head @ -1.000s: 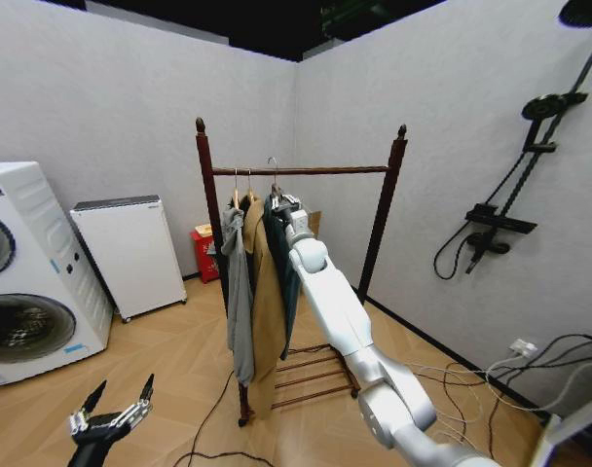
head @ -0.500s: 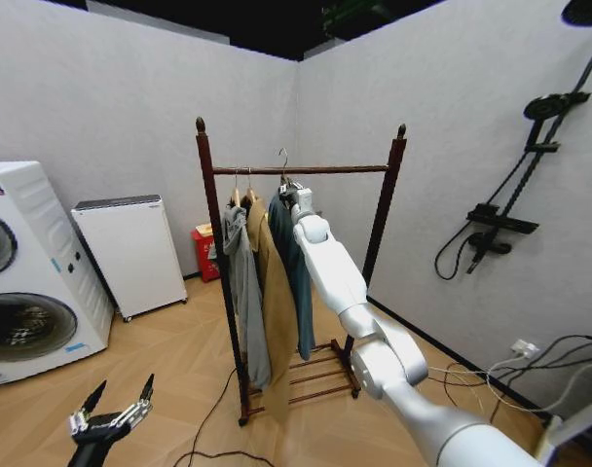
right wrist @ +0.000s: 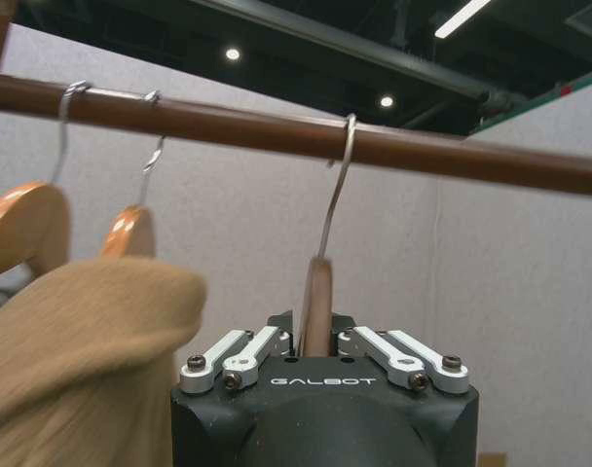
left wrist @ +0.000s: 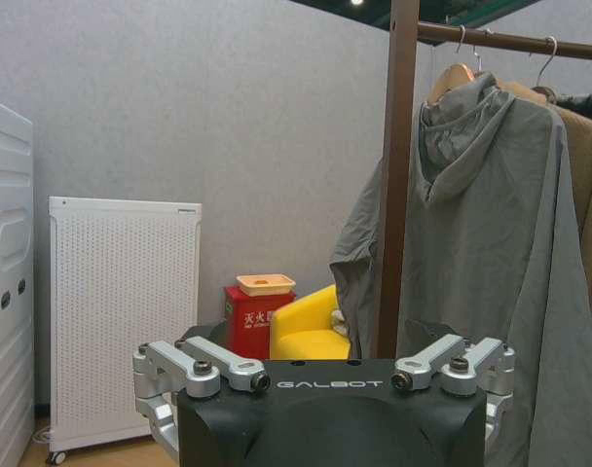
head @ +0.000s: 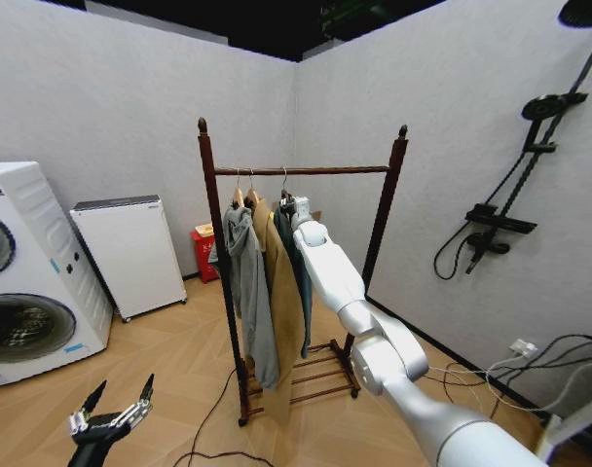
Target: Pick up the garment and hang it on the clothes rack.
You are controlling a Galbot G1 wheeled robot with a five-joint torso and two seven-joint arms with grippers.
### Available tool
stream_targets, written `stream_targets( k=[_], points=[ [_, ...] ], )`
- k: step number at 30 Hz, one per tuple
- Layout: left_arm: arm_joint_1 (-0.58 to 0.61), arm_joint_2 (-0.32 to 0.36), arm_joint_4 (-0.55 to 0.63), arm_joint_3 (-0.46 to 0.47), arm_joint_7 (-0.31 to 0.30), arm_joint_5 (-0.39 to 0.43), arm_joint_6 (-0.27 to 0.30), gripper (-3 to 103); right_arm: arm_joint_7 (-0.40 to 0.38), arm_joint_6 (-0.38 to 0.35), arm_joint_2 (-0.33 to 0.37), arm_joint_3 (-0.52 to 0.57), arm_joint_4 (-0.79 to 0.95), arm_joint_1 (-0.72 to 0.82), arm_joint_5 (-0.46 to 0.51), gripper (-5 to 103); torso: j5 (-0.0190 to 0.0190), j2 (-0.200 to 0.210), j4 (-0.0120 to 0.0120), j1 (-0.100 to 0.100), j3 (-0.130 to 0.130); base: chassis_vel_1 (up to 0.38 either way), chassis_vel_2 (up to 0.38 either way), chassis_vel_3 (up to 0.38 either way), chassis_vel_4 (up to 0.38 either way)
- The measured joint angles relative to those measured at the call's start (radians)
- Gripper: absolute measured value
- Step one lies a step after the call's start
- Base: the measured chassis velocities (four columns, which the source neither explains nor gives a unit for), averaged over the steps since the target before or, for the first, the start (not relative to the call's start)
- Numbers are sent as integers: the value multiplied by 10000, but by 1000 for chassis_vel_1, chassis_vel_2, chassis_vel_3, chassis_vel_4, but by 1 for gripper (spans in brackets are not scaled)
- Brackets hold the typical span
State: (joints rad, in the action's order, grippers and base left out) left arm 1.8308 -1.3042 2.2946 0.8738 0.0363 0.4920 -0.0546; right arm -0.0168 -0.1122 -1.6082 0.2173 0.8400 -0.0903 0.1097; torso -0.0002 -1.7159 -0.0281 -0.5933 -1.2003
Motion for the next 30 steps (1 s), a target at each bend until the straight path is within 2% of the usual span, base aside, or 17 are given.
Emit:
stream_targets(
  k=[1,2,3,6,9,10,12,13,15,16,17,19,20,22,25,27,30],
  points=[
    [-1,0,0,-1,2,0,0,100,-3,-107,19,-35,482,299,130,20,3,1,0,-2,-1,0,0,0,0],
    [0,0,0,0,-1,0,0,100,-48,-706,801,-204,3146,1629,732,37,2,0,2,1,1,0,0,0,0],
    [0,0,0,-1,2,0,0,100,-106,-912,1282,-235,4412,2271,903,41,4,0,-1,-1,2,0,0,0,0],
    [-1,0,0,0,0,0,0,100,-184,-1149,1779,-188,5638,3023,1140,47,2,-1,-5,1,3,0,0,0,0],
    [0,0,-1,0,0,0,0,100,-486,-1587,2763,407,8672,5432,1993,63,7,0,-3,0,1,0,0,0,0],
    [0,0,-1,0,0,0,0,100,-486,-1587,2763,407,8672,5432,1993,63,7,0,-3,0,1,0,0,0,0],
    [1,0,0,-1,0,0,0,100,-663,-1827,3170,1304,10615,7253,2709,74,4,-1,-5,2,3,0,0,0,0],
    [1,0,0,-1,0,0,0,100,-663,-1827,3170,1304,10615,7253,2709,74,4,-1,-5,2,3,0,0,0,0],
    [0,1,0,-1,4,0,0,100,-683,-1828,3198,2036,11790,8740,2788,80,5,-1,-4,1,3,0,0,0,0],
    [0,0,0,0,-4,0,0,100,-642,-1678,3081,2731,12729,10275,2789,90,6,-1,-5,2,3,0,0,0,0],
    [0,0,0,0,-4,0,0,100,-642,-1678,3081,2731,12729,10275,2789,90,6,-1,-5,2,3,0,0,0,0],
    [0,0,0,-1,5,0,0,100,-438,-1128,2761,3732,13668,12262,2565,95,0,-2,-6,2,5,0,0,0,0],
    [0,0,0,-1,5,0,0,100,-438,-1128,2761,3732,13668,12262,2565,95,0,-2,-6,2,5,0,0,0,0],
    [-1,0,0,0,1,0,0,100,-333,-125,2246,4476,14204,14568,2162,100,6,-2,-8,3,4,0,0,0,0],
    [-1,0,0,-1,3,0,-1,100,-394,527,1990,4658,14312,15505,2021,100,-1,-2,-7,3,4,0,0,0,0],
    [-1,0,0,-1,-1,0,0,100,-849,2102,1687,4588,13918,17067,1358,100,0,-3,-5,4,3,0,0,0,0],
    [-1,0,0,-1,0,0,0,100,-1166,2677,1617,4298,13554,17761,963,100,1,-2,-3,3,2,0,0,0,0]
  ],
)
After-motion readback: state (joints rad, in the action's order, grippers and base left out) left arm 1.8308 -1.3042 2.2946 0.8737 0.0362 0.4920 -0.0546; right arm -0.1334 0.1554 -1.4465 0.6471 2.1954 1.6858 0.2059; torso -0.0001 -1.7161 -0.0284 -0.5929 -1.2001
